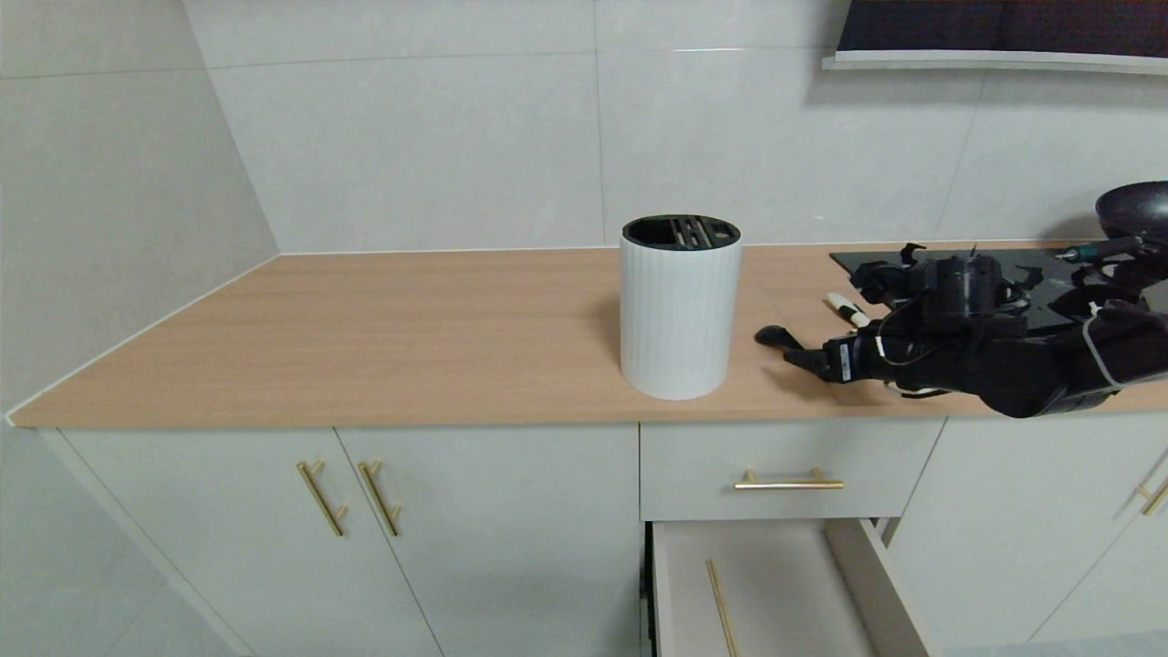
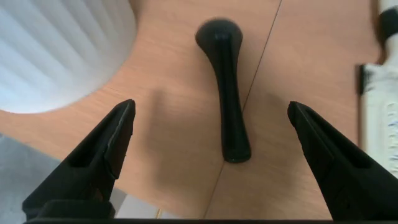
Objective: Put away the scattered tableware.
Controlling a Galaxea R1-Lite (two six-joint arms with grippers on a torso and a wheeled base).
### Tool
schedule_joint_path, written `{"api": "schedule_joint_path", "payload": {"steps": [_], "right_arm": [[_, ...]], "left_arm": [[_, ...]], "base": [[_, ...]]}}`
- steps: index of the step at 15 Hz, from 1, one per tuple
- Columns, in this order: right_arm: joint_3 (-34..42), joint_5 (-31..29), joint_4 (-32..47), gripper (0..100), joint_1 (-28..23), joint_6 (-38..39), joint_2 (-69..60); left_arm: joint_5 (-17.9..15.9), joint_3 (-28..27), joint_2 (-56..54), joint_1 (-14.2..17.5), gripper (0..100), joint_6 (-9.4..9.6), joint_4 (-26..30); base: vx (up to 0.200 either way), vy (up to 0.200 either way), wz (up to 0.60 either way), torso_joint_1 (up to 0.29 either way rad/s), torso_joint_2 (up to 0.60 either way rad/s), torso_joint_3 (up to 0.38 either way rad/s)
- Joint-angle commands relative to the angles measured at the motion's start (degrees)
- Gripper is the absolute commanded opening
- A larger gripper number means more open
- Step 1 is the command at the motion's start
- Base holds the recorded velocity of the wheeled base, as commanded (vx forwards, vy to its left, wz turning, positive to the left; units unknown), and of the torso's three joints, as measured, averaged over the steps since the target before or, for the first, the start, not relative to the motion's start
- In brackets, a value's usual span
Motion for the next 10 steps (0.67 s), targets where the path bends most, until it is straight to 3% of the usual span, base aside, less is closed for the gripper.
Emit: {"api": "schedule_joint_path", "payload": {"steps": [1,10], "right_arm": [[-1.29,0.04,-0.18,100,-0.71,-0.01,2.68],[-2.96,-0.14,-2.73,100,-0.97,-0.10,6.63]], "left_arm": [[-0.02,0.01,0.07,0.01,100,0.04,0.04],[-0.02,0.01,0.07,0.01,100,-0.04,0.04]], "base": [[0.000,0.000,0.00,0.000,0.00,0.000],[0.000,0.000,0.00,0.000,0.00,0.000]]}}
